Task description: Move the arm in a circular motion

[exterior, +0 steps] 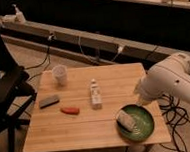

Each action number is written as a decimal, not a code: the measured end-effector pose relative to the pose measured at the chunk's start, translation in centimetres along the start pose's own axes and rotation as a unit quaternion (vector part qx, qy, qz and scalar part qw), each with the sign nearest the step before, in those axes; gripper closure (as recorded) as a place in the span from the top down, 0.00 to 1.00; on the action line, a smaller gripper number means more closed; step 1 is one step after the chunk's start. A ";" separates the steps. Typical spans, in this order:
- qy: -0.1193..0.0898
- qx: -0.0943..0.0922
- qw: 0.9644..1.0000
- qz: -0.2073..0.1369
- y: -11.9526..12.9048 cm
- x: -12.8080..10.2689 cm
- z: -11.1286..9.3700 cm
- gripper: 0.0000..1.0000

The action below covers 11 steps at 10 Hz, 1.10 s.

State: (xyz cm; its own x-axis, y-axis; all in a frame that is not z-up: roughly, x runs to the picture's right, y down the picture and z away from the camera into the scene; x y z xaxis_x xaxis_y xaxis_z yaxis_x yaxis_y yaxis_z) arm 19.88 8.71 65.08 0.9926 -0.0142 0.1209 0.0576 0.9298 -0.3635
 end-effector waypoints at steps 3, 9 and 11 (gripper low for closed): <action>0.006 -0.012 1.000 -0.001 -1.4 0.1 0.7 0.18; 0.006 -0.046 0.998 0.037 -9.5 1.3 6.9 0.00; -0.013 -0.039 0.997 0.067 -12.4 1.8 9.4 0.00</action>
State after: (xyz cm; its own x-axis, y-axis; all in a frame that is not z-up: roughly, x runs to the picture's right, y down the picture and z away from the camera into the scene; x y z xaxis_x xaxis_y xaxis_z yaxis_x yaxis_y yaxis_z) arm 19.98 0.57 78.47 0.9888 0.1190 0.0901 -0.0664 0.8913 -0.4485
